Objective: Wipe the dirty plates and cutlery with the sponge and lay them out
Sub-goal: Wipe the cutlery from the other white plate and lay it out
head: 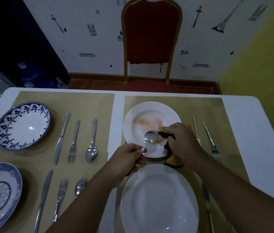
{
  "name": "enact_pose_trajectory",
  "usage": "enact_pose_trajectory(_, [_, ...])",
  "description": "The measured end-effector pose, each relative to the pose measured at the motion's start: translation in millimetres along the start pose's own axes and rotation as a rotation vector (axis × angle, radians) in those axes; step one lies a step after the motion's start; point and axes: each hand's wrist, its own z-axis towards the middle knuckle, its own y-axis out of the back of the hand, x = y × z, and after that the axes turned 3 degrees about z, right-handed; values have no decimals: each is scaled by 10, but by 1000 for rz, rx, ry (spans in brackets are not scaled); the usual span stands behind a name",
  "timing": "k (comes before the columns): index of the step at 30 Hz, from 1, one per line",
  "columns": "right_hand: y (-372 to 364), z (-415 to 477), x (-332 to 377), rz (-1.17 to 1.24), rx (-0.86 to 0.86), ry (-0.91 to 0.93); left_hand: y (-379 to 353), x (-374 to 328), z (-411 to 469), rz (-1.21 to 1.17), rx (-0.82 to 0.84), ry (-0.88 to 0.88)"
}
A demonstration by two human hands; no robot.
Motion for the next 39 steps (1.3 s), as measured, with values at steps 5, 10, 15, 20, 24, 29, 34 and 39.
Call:
enact_pose_trajectory(5, [120, -154, 105, 154, -112, -40, -70, 9, 24, 106, -75, -4])
enact_pose_trajectory(10, [276, -375, 93, 251, -162, -74, -263, -66, -9, 339, -189, -210])
enact_pose_trajectory(15, [565, -613, -126, 342, -188, -175, -631, -221, -88, 337, -206, -300])
enact_pose_trajectory(20, [869, -861, -454, 371, -236, -236, -1156, -388, -162, 221, -49, -230])
enact_pose_trajectory(24, [1098, -1067, -803, 346, -241, -251, -1605, -375, -94, 177, -13, -153])
enact_pose_trajectory(29, [1247, -1309, -1252, 335, -238, -278, -2128, -175, 105, 225, -50, -111])
enact_pose_trajectory(34, [1330, -1319, -1653, 285, -198, -332, -2529, -143, 449, 299, -64, -130])
enact_pose_trajectory(39, [1440, -1154, -1911, 226, -166, -320, -2847, -281, 835, 383, -131, -179])
